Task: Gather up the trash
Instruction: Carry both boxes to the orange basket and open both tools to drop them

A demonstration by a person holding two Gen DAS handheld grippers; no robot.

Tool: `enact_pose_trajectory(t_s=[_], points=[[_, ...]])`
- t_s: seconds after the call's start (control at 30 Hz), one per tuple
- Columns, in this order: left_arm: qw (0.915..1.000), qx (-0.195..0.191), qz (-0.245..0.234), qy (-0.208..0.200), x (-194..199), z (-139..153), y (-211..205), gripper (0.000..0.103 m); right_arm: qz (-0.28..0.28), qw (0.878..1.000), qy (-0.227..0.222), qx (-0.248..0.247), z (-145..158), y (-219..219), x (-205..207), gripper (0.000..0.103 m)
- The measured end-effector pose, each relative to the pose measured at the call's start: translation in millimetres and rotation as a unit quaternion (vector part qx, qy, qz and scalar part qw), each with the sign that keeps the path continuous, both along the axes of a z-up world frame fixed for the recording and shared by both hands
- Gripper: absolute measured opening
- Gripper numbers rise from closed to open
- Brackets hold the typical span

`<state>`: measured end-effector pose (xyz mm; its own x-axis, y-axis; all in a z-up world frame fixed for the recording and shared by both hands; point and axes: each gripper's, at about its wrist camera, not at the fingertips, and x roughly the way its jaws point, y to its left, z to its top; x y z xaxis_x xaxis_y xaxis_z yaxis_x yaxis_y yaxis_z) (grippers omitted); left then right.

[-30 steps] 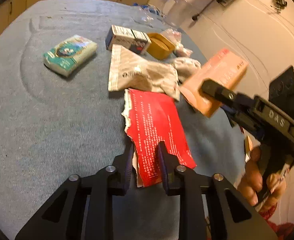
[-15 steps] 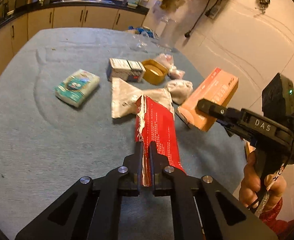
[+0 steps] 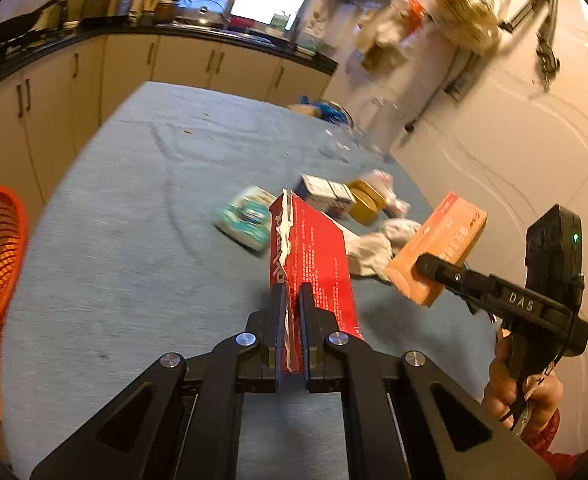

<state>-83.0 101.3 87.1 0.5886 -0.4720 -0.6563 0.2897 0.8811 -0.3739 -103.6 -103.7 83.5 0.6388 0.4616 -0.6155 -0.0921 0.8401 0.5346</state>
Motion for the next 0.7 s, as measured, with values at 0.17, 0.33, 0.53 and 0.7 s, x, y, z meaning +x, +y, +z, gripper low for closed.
enact_pose_trajectory(t_s=[0.17, 0.33, 0.53, 0.7], points=[[0.9992, -0.010, 0.034, -0.016, -5.6, 10.2, 38.9, 0.006, 0.033, 0.999, 0.002, -0.007, 2.4, 32.7, 8.6, 0.025], [0.9981, -0.015, 0.058, -0.014, -6.8, 10.2, 70.5, 0.006, 0.065, 0.998, 0.003, -0.012, 4.1, 65.1, 17.9, 0.025], [0.9978, -0.017, 0.063, -0.010, -6.5, 5.9, 84.8, 0.006, 0.082, 0.996, 0.003, -0.018, 5.0, 90.8, 22.4, 0.025], [0.9963, -0.026, 0.079, -0.023, -11.3, 13.5, 103.5, 0.006, 0.096, 0.995, 0.001, -0.025, 10.5, 105.6, 25.1, 0.025]])
